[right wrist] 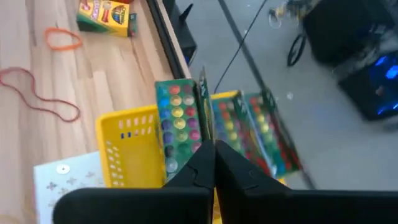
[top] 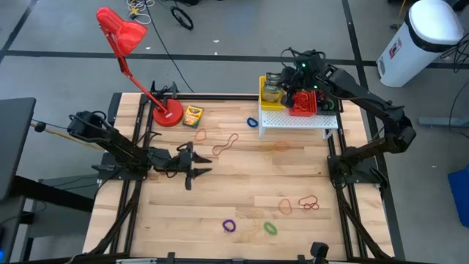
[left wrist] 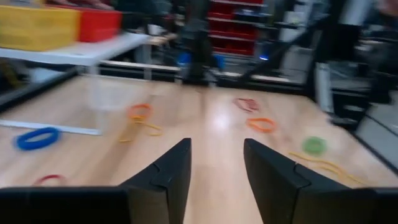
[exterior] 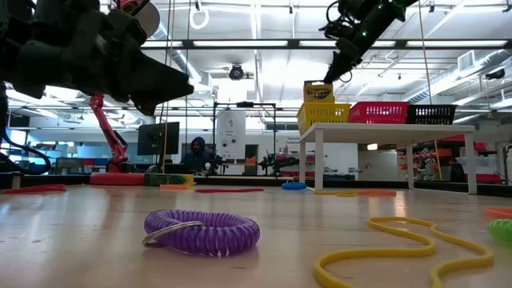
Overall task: Pick & Place Office Desk Supplies
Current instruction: Put the yellow crayon box on the yellow basket
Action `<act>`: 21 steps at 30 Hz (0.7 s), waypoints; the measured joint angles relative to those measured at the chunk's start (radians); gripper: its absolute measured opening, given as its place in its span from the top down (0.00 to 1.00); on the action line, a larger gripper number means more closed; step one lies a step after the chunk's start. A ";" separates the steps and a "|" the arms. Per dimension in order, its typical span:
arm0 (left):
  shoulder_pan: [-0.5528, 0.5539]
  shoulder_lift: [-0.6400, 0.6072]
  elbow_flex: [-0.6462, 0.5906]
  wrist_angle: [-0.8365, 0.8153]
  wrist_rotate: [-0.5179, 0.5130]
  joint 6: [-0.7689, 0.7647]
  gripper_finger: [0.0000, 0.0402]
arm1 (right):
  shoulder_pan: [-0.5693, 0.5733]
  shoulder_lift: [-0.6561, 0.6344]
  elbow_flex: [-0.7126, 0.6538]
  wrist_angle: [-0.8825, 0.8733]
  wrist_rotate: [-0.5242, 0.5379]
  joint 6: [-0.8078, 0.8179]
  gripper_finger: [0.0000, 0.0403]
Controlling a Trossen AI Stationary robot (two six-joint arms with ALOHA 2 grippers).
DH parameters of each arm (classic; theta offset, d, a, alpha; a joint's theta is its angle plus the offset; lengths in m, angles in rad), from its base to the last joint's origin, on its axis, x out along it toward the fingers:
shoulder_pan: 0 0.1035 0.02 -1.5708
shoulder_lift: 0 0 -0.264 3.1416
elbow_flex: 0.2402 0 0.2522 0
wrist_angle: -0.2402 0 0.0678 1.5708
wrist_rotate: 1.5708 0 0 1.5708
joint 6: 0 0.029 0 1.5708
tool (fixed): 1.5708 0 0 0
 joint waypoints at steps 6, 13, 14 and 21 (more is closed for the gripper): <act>0.003 0.000 0.000 -0.013 -0.152 0.019 0.75 | 0.015 0.000 0.000 -0.001 0.011 -0.086 0.99; 0.003 0.000 0.000 -0.017 -0.185 0.044 0.85 | 0.000 0.000 0.000 -0.033 0.039 -0.091 0.99; 0.003 0.000 0.000 -0.017 -0.185 0.043 0.86 | -0.001 0.000 0.000 -0.034 0.040 -0.089 0.99; 0.003 0.000 0.000 -0.017 -0.185 0.042 0.87 | -0.001 0.001 0.000 -0.031 0.040 -0.083 0.97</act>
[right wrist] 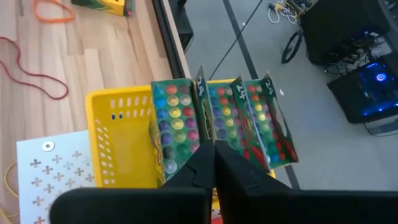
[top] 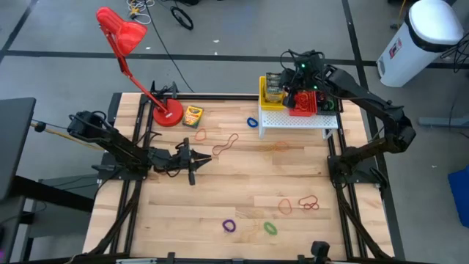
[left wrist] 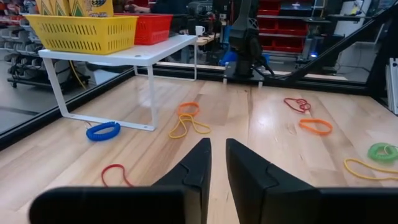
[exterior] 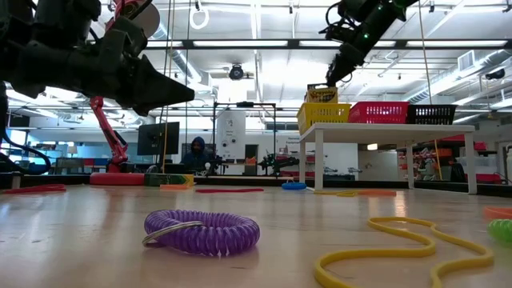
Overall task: Pick & Place Office Desk Supplies
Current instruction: Put the yellow crayon box on the yellow basket, then put the orange rubber band on the orange basket
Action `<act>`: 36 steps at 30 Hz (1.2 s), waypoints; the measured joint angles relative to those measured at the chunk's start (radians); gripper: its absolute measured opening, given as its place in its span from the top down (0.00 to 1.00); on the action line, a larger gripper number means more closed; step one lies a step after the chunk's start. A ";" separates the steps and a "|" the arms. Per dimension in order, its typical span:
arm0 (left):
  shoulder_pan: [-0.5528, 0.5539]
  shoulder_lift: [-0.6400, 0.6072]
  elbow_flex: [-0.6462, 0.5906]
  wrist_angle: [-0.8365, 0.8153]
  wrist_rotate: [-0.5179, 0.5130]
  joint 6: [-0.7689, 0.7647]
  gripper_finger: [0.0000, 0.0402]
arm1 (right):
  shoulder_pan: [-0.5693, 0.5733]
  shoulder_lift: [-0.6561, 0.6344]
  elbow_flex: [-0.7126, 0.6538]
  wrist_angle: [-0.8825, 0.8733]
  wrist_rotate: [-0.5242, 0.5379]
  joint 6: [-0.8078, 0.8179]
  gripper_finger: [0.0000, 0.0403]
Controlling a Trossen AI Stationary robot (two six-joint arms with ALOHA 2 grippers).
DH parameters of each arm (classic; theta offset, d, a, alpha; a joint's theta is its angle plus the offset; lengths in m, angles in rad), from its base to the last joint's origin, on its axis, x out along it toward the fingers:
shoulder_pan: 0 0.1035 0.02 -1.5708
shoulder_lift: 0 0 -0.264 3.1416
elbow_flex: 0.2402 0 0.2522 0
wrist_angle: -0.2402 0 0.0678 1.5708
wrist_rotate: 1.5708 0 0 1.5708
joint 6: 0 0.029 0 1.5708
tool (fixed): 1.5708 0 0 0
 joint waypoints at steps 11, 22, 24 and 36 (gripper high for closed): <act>0.000 0.000 0.000 0.000 0.000 -0.001 0.87 | 0.008 0.000 0.000 0.011 0.009 0.027 0.84; 0.000 0.000 0.000 -0.001 -0.006 0.015 0.87 | 0.114 -0.074 0.000 0.131 0.201 0.109 0.62; 0.000 0.000 0.000 -0.001 -0.011 0.015 0.87 | 0.165 -0.099 0.000 0.086 0.202 0.168 0.64; 0.000 0.040 0.000 -0.001 -0.011 0.042 0.87 | 0.593 -0.164 -0.397 0.295 0.195 0.612 0.96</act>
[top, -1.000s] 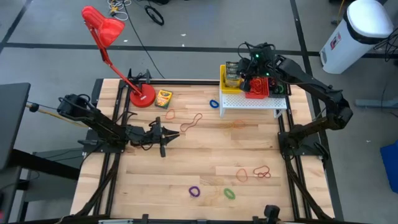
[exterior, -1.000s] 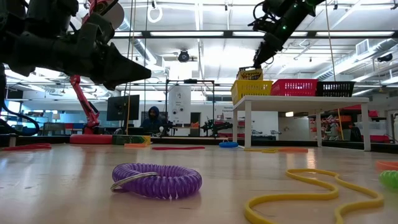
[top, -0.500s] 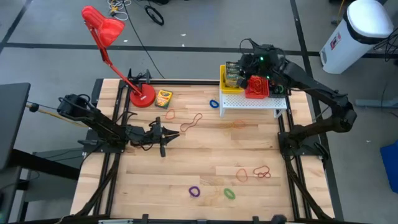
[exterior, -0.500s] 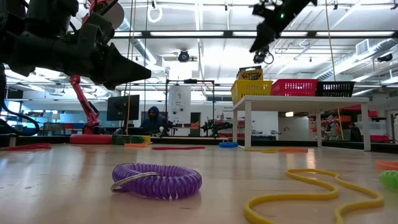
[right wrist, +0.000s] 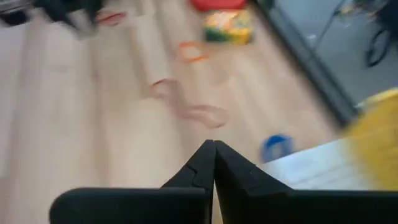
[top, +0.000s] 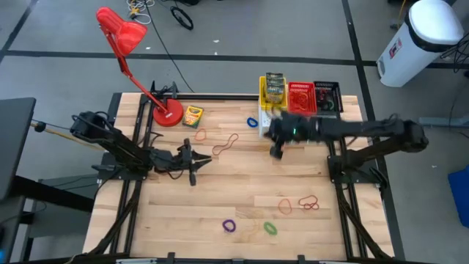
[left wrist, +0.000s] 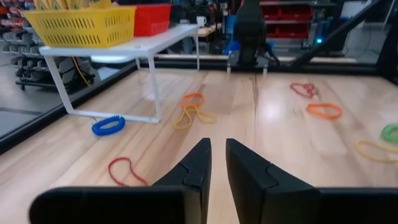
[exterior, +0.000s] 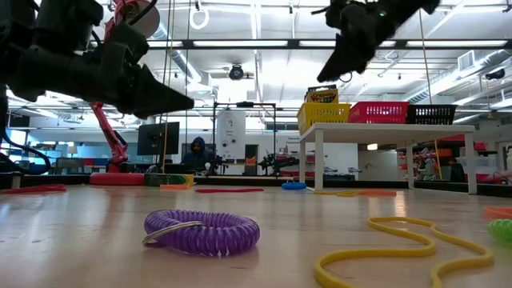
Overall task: Pick & Place Office Desk Supplies
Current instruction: Put the orange rubber band on the orange basket
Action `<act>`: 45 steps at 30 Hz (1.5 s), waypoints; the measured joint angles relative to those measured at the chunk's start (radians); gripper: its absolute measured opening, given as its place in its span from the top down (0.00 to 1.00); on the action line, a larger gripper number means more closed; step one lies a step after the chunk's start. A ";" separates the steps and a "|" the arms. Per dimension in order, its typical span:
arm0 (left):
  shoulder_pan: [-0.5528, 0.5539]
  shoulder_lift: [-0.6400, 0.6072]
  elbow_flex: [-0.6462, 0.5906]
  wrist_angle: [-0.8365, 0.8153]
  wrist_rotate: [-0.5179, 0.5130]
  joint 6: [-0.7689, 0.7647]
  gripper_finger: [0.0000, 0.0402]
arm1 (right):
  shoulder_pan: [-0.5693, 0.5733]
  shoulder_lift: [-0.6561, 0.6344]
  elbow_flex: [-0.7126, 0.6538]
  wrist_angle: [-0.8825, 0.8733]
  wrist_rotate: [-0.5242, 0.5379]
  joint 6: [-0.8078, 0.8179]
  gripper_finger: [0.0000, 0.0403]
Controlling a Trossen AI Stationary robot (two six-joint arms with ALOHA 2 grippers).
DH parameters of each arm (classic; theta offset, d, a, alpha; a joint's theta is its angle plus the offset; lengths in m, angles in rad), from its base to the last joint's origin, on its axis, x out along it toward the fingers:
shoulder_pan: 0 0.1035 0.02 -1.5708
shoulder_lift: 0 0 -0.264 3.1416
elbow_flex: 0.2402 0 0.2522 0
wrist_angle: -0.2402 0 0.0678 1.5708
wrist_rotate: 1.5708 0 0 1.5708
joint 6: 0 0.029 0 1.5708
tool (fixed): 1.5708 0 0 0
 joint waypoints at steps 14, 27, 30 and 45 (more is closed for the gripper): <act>0.000 0.072 0.000 -0.001 0.013 -0.018 0.87 | 0.629 0.172 -0.067 -0.169 0.340 0.812 0.96; -0.002 0.072 0.000 -0.010 0.019 -0.027 0.87 | 0.756 0.522 0.137 -0.496 0.060 0.983 0.63; -0.002 0.072 0.000 -0.011 0.019 -0.027 0.87 | 0.734 0.526 0.088 -0.459 0.001 0.926 0.59; -0.001 0.072 0.000 -0.009 0.019 -0.024 0.87 | 0.658 0.519 0.007 -0.291 -0.072 0.776 0.95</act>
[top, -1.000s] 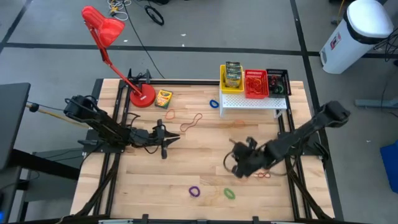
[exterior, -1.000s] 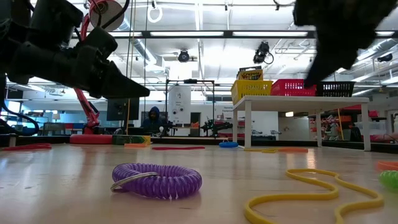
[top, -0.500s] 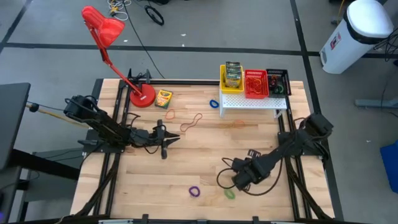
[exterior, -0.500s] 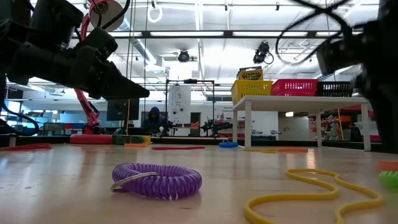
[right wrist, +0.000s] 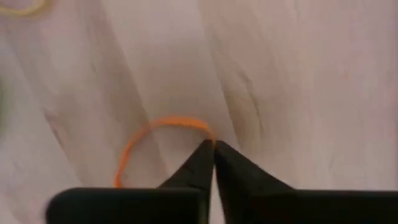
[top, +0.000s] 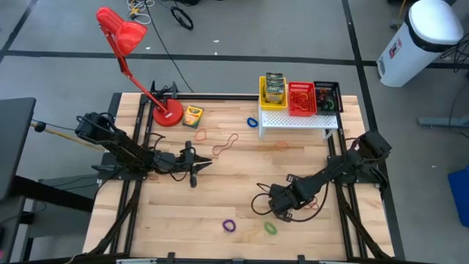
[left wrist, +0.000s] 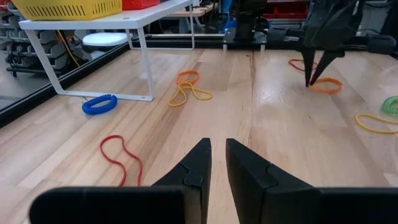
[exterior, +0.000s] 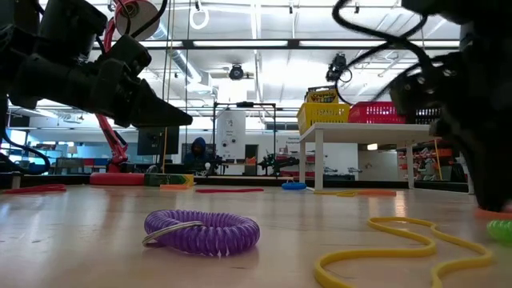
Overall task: Pick & Place Office Desk Supplies
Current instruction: Put the orange rubber band on the orange basket
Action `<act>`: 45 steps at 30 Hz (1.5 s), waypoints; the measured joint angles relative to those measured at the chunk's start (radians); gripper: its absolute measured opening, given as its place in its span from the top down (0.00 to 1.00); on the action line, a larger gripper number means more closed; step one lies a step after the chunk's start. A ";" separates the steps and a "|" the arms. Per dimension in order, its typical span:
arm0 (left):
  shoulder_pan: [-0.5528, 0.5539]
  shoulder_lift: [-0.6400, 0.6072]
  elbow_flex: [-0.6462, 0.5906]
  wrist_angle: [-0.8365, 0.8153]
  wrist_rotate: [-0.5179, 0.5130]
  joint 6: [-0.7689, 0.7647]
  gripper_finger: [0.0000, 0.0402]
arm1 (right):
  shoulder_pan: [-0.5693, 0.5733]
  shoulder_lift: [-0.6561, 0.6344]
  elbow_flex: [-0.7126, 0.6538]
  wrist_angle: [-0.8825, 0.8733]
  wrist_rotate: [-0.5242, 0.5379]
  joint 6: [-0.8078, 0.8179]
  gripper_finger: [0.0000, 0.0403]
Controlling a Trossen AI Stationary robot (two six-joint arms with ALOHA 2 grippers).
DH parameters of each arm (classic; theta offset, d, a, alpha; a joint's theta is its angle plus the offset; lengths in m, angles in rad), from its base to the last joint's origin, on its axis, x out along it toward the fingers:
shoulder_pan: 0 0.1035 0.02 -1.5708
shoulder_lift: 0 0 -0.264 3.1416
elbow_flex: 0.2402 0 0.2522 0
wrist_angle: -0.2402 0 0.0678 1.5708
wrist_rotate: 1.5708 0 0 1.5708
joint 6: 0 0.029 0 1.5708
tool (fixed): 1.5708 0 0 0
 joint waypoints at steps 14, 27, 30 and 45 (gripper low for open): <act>0.000 0.000 0.000 0.001 0.000 0.000 0.86 | -0.162 -0.367 0.212 -0.415 0.448 -0.010 0.99; 0.000 0.000 0.000 0.002 0.000 0.000 0.86 | -0.791 -0.484 0.380 -0.508 0.705 -0.325 0.99; 0.000 0.000 0.000 0.002 0.000 0.000 0.86 | -0.927 -0.483 0.356 -0.468 0.686 -0.406 0.99; 0.000 0.000 0.000 0.002 0.000 0.000 0.86 | -1.132 -0.482 0.147 -0.171 0.524 -0.554 0.88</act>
